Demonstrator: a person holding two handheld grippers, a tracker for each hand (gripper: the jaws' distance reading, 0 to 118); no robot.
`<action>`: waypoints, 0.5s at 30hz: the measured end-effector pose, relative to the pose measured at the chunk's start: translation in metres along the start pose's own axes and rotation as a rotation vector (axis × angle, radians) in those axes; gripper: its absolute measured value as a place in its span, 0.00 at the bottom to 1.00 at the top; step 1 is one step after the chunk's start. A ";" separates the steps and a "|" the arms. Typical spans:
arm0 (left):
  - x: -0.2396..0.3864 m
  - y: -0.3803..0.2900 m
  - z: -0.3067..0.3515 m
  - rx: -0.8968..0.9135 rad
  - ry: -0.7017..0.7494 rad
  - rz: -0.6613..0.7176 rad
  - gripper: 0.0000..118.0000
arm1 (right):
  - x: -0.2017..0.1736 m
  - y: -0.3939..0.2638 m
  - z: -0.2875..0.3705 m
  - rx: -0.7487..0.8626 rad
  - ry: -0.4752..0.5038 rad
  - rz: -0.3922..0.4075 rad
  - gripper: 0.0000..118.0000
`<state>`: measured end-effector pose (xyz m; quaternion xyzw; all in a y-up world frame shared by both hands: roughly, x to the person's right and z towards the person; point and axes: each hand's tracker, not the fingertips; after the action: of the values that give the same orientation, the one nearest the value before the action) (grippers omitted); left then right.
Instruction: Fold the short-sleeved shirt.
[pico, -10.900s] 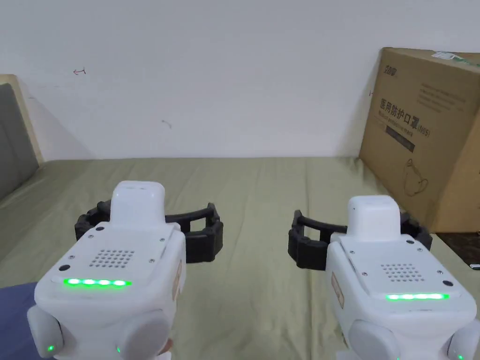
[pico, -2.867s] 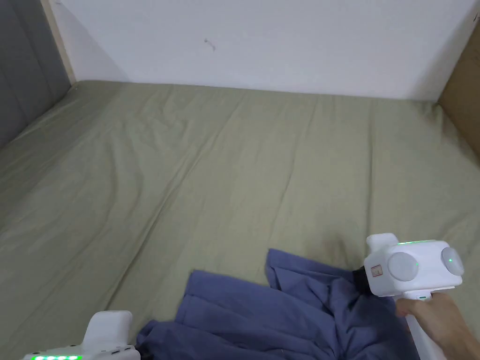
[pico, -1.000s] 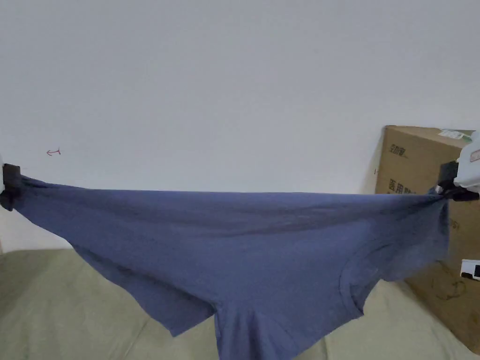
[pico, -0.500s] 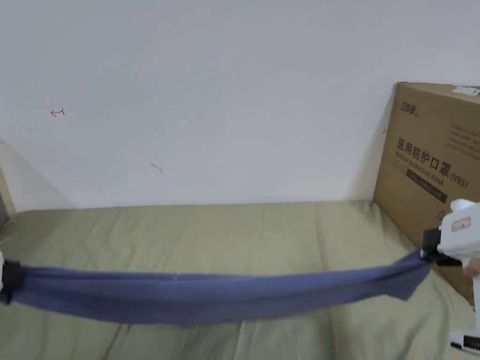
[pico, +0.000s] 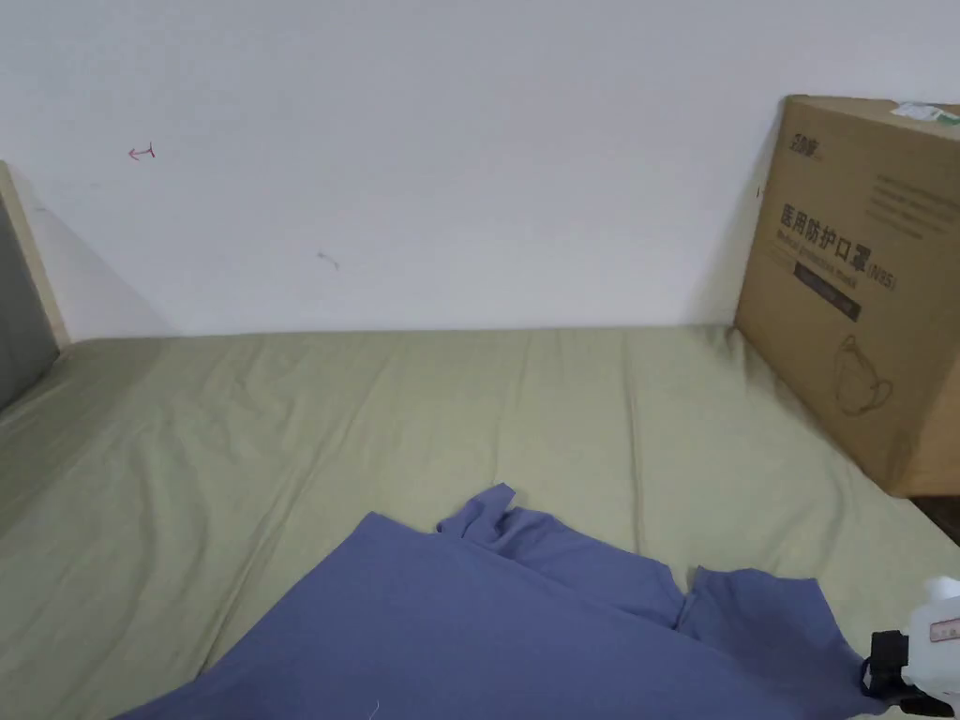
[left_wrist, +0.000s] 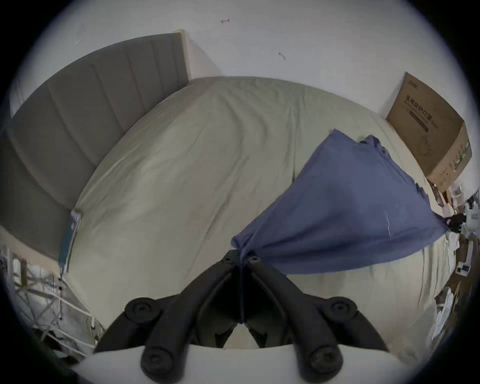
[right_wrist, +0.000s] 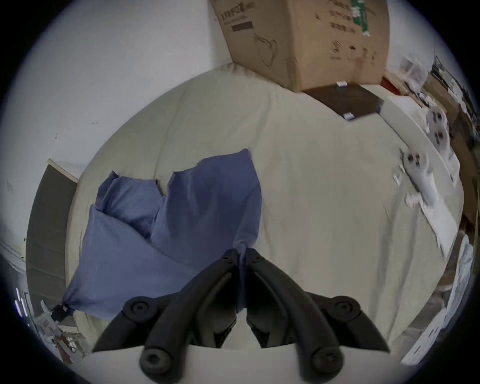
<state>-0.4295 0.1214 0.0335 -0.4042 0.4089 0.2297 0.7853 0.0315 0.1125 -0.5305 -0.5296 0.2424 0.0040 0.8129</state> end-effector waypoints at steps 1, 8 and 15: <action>-0.005 -0.009 0.006 -0.012 -0.016 0.027 0.00 | 0.006 -0.010 0.003 -0.005 -0.005 -0.002 0.03; -0.021 -0.071 0.031 -0.025 -0.028 0.023 0.00 | 0.034 -0.084 0.022 -0.022 0.005 -0.038 0.03; -0.021 -0.094 0.030 -0.073 -0.038 0.026 0.30 | 0.034 -0.114 0.030 0.006 -0.001 -0.001 0.11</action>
<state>-0.3626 0.0921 0.1025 -0.4225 0.3906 0.2624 0.7746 0.1032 0.0796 -0.4364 -0.5270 0.2418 0.0031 0.8147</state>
